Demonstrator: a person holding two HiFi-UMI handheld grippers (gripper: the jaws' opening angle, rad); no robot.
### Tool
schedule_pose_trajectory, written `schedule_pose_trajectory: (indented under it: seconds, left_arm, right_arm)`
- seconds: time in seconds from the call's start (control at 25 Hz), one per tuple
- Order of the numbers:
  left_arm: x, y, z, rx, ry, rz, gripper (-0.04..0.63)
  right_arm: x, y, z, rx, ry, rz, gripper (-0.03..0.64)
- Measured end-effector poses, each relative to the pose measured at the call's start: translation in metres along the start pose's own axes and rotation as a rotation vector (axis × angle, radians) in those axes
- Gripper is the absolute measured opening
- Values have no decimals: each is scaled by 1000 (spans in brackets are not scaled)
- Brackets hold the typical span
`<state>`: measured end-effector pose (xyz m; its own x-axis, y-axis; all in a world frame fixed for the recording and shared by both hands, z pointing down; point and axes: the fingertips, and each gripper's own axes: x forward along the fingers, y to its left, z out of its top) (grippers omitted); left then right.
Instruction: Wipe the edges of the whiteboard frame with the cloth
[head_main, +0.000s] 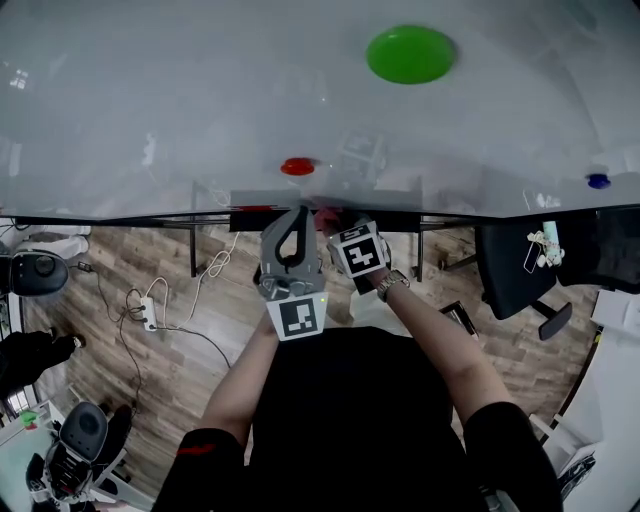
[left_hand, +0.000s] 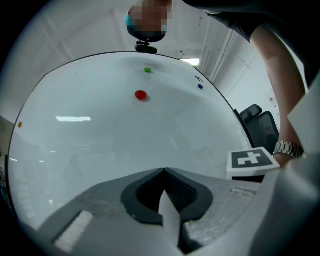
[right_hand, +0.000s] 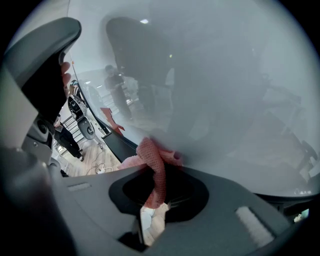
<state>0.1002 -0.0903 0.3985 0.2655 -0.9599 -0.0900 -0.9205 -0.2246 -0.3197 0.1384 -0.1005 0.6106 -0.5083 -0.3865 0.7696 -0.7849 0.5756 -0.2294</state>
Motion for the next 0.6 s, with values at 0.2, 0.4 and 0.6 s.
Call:
schedule_pose_trajectory:
  seconds: [0.2, 0.4, 0.6]
  left_arm:
    - [3, -6, -1, 1, 10, 12, -3]
    - [3, -14, 1, 3, 13, 17, -3]
    - [5, -24, 6, 8, 21, 29, -3]
  right_arm:
    - [-3, -7, -2, -8, 3, 15, 58]
    - [-5, -11, -5, -16, 4, 20, 58]
    - [-13, -21, -8, -19, 5, 26, 58]
